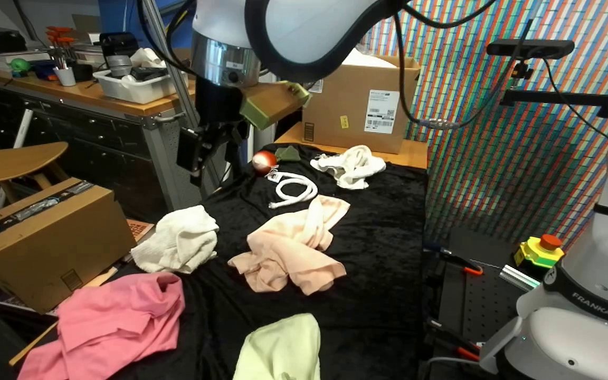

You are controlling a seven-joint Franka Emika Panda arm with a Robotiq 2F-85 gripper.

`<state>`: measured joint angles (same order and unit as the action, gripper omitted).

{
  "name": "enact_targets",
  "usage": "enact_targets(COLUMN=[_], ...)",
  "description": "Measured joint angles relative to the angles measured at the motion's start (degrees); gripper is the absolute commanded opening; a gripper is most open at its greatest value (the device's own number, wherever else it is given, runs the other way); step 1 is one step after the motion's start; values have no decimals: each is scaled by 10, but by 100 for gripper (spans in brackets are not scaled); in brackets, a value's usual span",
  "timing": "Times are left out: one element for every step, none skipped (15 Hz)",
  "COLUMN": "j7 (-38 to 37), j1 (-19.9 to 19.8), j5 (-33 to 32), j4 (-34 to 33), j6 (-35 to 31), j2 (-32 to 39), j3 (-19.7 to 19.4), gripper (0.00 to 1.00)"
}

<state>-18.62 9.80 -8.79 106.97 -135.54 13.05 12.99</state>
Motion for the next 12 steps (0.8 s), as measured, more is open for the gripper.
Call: enact_targets(j7=[0, 0, 0, 0, 0, 0, 0, 0, 0, 0, 0, 0], j1=[6, 11, 17, 23, 29, 35, 40, 44, 48, 52, 56, 60], j5=[-1, -1, -2, -2, -2, -1, -1, -1, 0, 1, 1, 1], j4=[-19, -38, -57, -76, -94, -113, -130, -147, -162, -178, -193, -206], j6=[-1, -3, -4, -4, -4, -4, -4, -4, -4, -4, -4, -4], j2=[22, 44, 65, 87, 109, 130, 151, 171, 191, 209, 226, 241], j3=[-8, -16, -24, -32, -38, -44, -49, -52, -55, -58, -60, -64], gripper=[100, 100, 100, 100, 100, 100, 100, 100, 100, 100, 100, 100])
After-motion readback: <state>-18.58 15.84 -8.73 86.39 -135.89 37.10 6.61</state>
